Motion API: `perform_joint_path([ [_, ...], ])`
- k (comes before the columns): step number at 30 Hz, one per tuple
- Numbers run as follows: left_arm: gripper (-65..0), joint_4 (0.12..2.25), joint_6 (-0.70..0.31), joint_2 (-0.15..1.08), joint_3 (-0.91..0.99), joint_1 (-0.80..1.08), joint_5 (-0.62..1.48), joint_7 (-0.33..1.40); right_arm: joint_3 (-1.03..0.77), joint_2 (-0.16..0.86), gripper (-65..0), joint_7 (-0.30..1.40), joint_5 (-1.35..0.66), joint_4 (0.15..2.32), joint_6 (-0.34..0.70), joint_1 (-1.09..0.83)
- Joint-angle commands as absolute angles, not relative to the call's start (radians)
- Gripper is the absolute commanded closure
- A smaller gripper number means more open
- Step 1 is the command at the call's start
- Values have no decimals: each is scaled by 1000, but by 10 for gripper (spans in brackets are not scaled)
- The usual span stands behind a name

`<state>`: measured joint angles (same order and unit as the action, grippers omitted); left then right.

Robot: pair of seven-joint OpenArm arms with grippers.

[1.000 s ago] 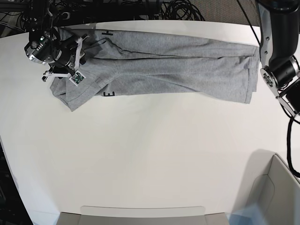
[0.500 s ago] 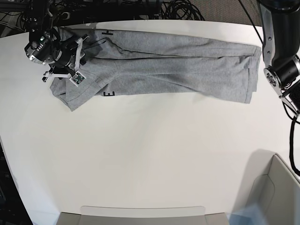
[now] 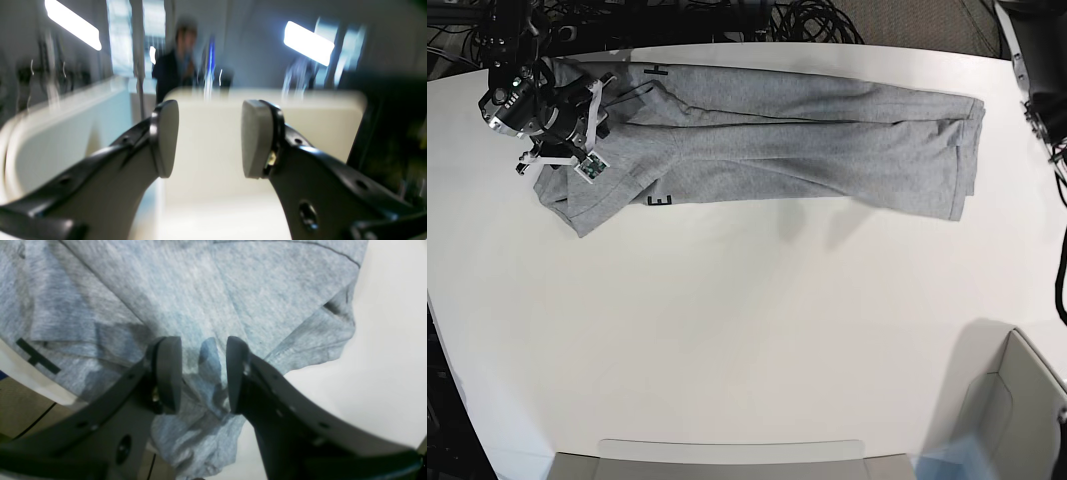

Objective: Fold the T-shirt properly
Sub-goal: 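Release the shirt with the left gripper and lift it away, then regrasp the shirt end with the left gripper and pull it outward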

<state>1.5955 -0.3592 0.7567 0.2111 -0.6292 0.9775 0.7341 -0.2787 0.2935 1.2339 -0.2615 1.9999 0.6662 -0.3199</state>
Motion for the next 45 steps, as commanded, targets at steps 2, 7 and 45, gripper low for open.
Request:
perform_joint_path([
  [2,-304,1643,-317,809,226,-576,987,802,-285,306,-224,1227,-266,2014,680,-314],
  [7,-303,1684,-282,814,346,-252,1038,924,-282,306,-224,1227,-266,2014,680,-308],
  [45,-301,1411,-292,641,329,289,901,860,-286,377,-224,1224,-266,1951,680,-312],
])
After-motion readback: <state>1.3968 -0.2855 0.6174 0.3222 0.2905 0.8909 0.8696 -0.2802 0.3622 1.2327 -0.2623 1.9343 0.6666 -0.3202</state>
